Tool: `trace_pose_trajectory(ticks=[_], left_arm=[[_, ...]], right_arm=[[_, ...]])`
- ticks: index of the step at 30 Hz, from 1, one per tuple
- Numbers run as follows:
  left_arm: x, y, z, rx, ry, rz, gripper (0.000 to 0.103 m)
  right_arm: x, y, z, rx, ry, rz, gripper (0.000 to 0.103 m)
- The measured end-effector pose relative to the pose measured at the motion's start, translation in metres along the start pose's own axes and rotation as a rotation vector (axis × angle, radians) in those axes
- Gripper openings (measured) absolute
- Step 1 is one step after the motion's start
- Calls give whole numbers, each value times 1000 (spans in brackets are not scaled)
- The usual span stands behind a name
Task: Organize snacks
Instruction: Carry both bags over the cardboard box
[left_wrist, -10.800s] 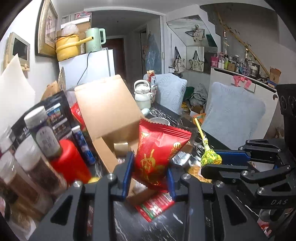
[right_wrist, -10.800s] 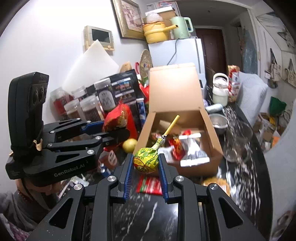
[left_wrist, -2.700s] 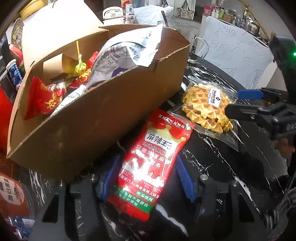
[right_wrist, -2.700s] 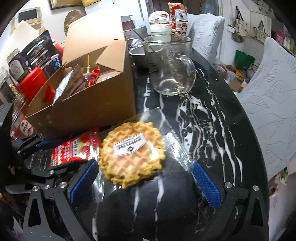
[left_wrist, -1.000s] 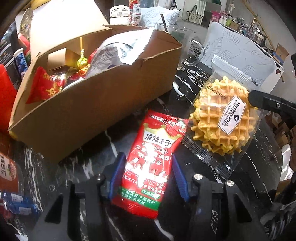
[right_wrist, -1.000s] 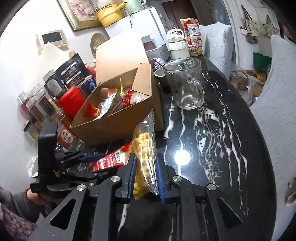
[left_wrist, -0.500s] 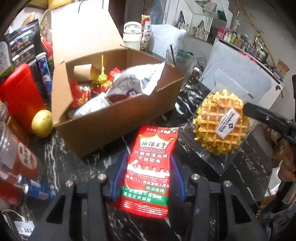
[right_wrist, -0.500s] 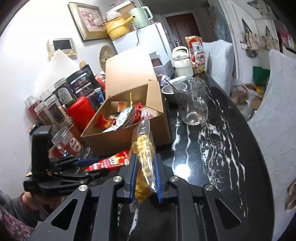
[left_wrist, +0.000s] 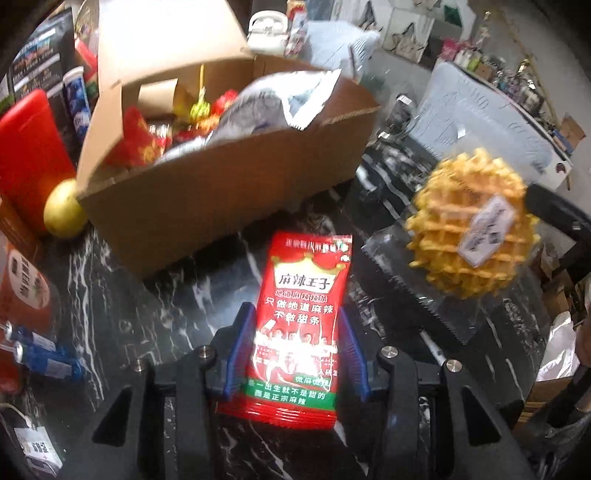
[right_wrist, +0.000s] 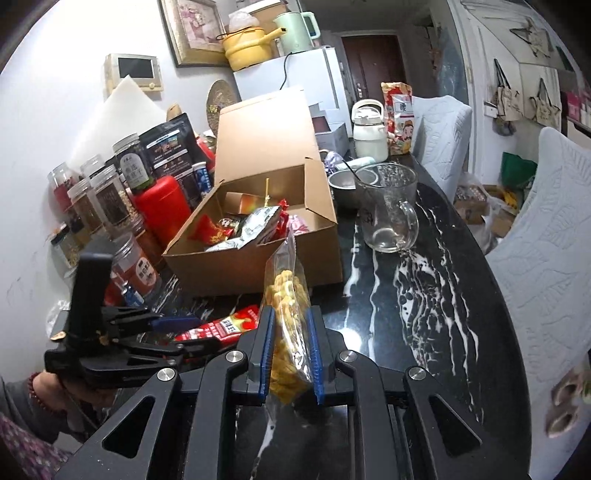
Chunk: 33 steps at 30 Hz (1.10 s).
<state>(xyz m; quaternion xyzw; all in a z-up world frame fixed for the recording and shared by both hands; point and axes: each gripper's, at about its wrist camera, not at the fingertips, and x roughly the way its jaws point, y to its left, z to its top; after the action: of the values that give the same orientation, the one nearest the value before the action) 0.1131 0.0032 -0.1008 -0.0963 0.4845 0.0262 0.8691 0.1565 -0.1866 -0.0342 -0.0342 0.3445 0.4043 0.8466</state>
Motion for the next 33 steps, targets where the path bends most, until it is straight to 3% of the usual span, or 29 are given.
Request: trace_pose_trajectory(ticks=[5, 8, 10, 13, 15, 16, 17, 23, 33], left_arm=[[9, -6, -1, 48, 7, 45, 48], [13, -12, -1, 76, 15, 74, 54], [18, -14, 0, 89, 24, 95, 66], [22, -12, 3, 85, 18, 90, 69], [22, -12, 5, 91, 8, 80, 69], [22, -12, 6, 94, -2, 81, 64], [22, -13, 8, 97, -12, 80, 46], [22, -13, 18, 83, -16, 25, 44], [-14, -23, 15, 103, -88, 11, 44]], right_arm=[[1, 2, -1, -5, 10, -10, 17], [4, 1, -2, -3, 20, -8, 17], [5, 0, -2, -2, 24, -6, 17], [7, 0, -1, -2, 30, -8, 17], [8, 0, -1, -2, 31, -9, 17], [8, 0, -1, 0, 32, -9, 17], [8, 0, -1, 1, 31, -10, 17], [10, -5, -4, 13, 33, -22, 18], [-3, -2, -3, 11, 12, -41, 17]])
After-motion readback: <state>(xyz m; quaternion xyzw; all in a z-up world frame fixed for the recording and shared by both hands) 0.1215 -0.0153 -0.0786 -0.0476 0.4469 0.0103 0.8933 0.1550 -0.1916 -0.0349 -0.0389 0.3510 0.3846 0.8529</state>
